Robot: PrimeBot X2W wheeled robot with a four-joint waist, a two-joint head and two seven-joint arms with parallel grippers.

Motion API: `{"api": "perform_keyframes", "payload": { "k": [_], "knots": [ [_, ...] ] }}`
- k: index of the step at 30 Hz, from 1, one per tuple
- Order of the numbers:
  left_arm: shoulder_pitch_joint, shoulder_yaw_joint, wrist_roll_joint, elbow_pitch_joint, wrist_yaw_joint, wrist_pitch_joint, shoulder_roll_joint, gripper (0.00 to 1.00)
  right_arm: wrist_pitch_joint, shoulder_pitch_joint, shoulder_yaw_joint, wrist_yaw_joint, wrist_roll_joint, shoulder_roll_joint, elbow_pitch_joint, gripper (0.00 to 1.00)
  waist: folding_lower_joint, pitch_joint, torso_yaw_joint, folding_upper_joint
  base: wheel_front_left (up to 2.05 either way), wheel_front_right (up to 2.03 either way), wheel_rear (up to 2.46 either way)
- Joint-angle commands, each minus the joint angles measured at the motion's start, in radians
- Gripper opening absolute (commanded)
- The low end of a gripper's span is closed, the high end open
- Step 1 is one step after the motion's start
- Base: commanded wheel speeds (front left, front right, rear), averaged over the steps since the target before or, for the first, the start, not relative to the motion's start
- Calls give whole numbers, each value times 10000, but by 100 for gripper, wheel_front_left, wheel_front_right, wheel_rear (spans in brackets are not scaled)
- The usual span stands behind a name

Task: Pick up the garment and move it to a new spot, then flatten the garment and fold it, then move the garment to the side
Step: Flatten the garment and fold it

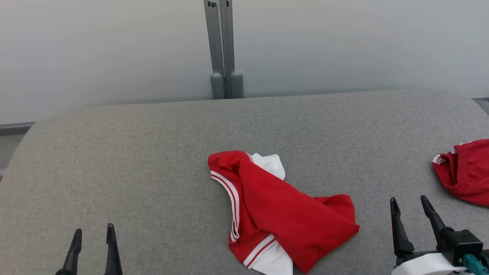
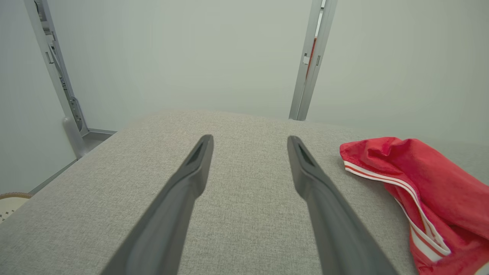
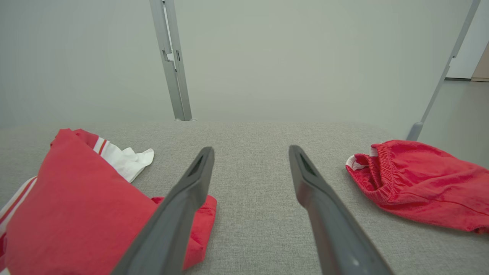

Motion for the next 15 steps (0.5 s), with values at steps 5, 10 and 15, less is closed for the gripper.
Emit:
{"api": "perform_keyframes", "payload": {
  "k": [5,10,15],
  "knots": [
    [-193,-18,-61,89,-59,-28,-14,100,-28,-15,15,-3,93,-14,37,100,0,43,32,0,0,0,0],
    [-230,-59,69,113,-86,-28,-16,100,-28,-63,20,-3,96,-14,12,100,0,104,40,0,0,0,0],
    [-494,-1341,-84,567,-160,-28,-16,100,-28,-184,101,-3,57,-12,46,100,0,211,-34,0,0,0,0]
  ]
}}
